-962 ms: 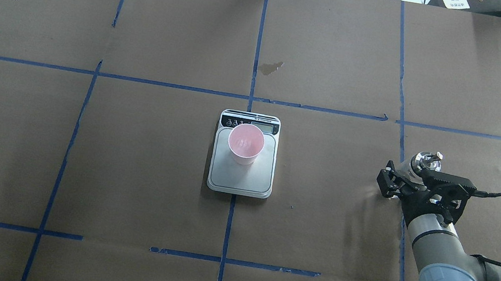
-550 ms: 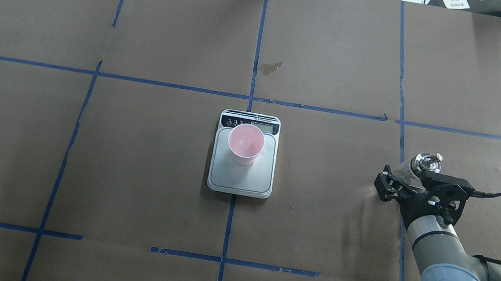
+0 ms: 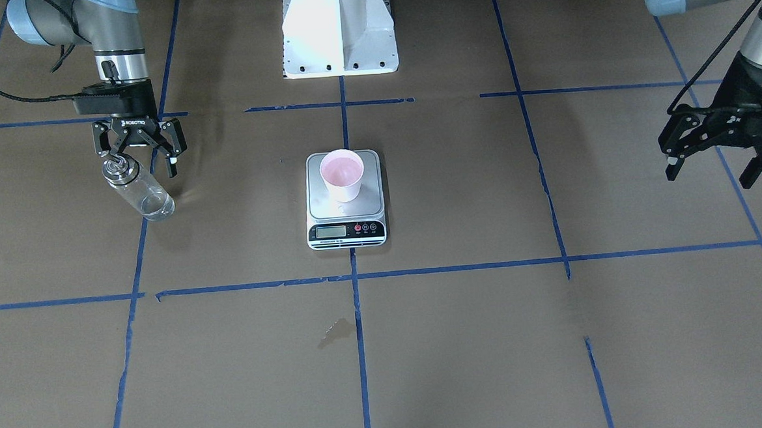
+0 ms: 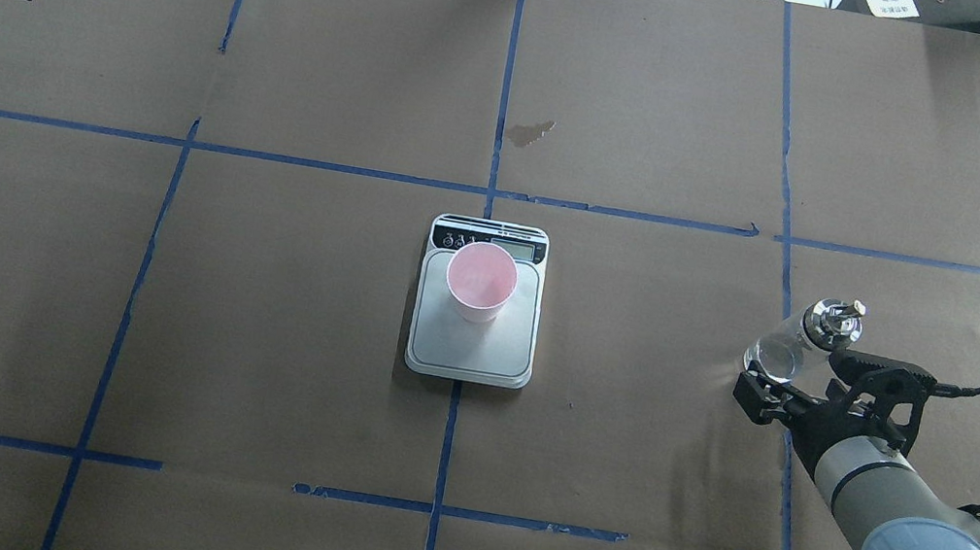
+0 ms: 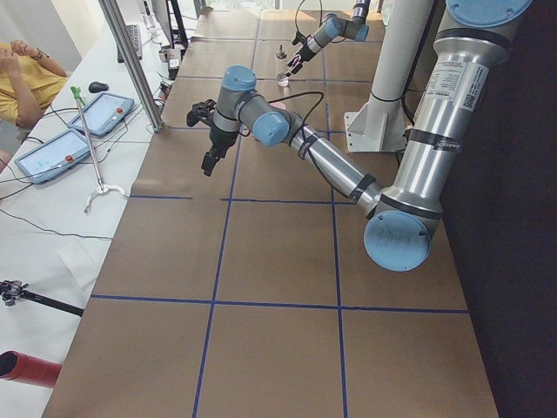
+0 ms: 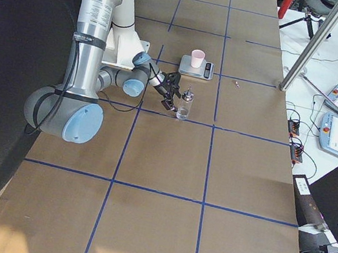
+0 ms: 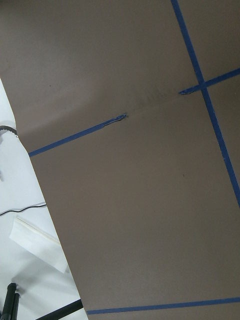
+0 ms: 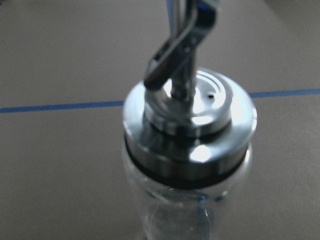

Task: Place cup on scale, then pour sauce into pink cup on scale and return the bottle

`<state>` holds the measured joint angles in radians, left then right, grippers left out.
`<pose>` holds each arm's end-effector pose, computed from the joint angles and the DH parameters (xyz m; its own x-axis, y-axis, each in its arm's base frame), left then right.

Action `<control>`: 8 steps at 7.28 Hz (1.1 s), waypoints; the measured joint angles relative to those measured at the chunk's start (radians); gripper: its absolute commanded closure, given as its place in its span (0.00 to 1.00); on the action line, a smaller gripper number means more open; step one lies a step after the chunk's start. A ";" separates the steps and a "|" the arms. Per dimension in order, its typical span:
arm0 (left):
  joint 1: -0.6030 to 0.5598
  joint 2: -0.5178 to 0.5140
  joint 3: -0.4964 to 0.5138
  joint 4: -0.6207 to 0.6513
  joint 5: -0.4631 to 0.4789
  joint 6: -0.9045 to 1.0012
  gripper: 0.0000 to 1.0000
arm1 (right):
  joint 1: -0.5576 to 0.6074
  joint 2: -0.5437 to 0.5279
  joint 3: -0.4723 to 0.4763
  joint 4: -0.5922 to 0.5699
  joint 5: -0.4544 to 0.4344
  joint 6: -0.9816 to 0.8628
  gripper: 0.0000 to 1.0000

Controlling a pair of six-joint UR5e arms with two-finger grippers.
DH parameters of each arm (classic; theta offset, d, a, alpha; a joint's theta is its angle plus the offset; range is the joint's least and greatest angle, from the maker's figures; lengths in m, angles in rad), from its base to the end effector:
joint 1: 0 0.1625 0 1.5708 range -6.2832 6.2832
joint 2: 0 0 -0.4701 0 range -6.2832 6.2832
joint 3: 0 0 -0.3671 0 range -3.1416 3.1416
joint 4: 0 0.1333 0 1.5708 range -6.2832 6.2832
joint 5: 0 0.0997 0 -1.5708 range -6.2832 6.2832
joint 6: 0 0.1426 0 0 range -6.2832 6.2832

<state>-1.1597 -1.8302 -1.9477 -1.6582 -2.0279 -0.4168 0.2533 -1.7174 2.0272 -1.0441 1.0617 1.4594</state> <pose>0.1654 -0.5555 0.4286 0.7666 0.2948 -0.5705 0.0119 0.8817 0.4716 -0.3753 -0.3066 0.5251 0.7079 0.0830 0.7014 -0.4934 0.7686 0.4071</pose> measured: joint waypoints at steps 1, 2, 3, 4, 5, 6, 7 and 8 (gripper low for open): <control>0.000 0.000 0.000 0.000 0.000 0.000 0.01 | 0.002 -0.015 0.020 -0.017 0.070 0.000 0.00; 0.000 0.000 0.000 0.000 0.000 0.000 0.01 | 0.005 -0.026 0.058 -0.064 0.139 -0.001 0.00; 0.000 0.000 0.001 0.000 0.000 0.000 0.01 | 0.013 -0.031 0.115 -0.144 0.215 -0.006 0.00; 0.000 0.000 0.001 0.004 0.000 0.000 0.01 | 0.034 -0.034 0.159 -0.209 0.306 -0.015 0.00; 0.001 0.000 0.000 0.012 0.000 0.000 0.01 | 0.078 -0.043 0.179 -0.241 0.424 -0.042 0.00; 0.001 0.000 0.000 0.018 0.000 0.000 0.01 | 0.151 -0.060 0.184 -0.254 0.557 -0.109 0.00; 0.001 0.001 0.002 0.022 0.000 0.000 0.01 | 0.252 -0.080 0.180 -0.259 0.697 -0.217 0.00; 0.001 0.006 0.005 0.025 -0.002 0.002 0.01 | 0.380 -0.093 0.159 -0.262 0.840 -0.343 0.00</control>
<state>-1.1582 -1.8239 -1.9423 -1.6337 -2.0297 -0.4148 0.6336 -1.8108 2.1859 -1.3057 1.9020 1.1165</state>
